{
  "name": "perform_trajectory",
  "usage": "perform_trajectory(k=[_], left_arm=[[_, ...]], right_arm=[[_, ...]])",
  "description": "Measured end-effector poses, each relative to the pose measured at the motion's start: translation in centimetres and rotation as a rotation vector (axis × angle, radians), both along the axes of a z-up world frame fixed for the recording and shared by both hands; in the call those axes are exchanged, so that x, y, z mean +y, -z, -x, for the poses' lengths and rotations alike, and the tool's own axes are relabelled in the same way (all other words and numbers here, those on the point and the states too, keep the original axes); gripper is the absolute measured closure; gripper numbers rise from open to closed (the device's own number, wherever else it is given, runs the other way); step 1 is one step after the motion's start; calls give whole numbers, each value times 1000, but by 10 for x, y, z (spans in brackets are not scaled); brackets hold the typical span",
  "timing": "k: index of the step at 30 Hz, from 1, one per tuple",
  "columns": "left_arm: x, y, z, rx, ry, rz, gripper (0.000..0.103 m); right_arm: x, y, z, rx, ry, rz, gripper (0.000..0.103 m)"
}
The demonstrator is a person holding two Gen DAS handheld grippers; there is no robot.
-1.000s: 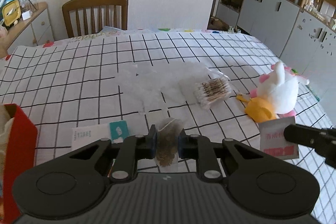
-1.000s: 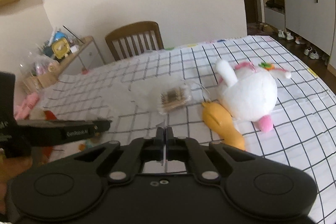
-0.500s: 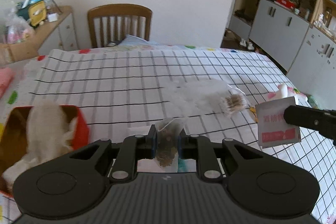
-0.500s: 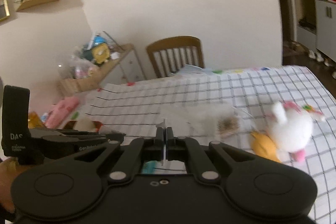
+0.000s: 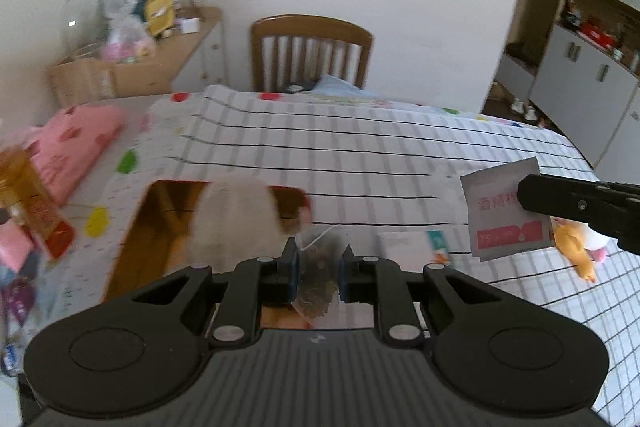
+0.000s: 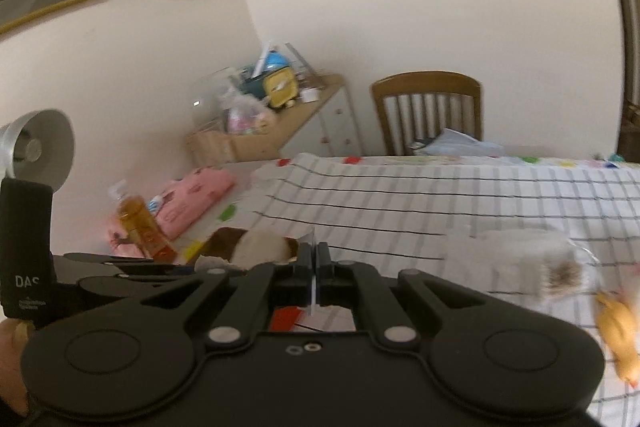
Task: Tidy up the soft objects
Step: 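Carry the tea bag and packet with both tools over the tin box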
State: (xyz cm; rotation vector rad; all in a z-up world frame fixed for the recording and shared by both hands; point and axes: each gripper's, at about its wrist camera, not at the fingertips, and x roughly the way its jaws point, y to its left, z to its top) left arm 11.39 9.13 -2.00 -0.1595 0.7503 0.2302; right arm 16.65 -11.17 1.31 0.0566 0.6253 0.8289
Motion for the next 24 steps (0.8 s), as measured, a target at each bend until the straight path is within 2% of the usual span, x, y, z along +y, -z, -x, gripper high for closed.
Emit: perform_trajectory(k=[6, 11, 21, 24], left_arm=[[42, -2, 14, 18, -65, -20, 85], [72, 6, 17, 36, -114, -6, 85], [99, 31, 1, 111, -124, 1, 85], [101, 40, -9, 143, -115, -1, 85]], right_arm=[[42, 4, 1, 9, -71, 9, 102], [75, 16, 0, 44, -120, 28, 102], [122, 55, -2, 136, -226, 93, 102], [134, 66, -2, 140, -253, 132, 102]])
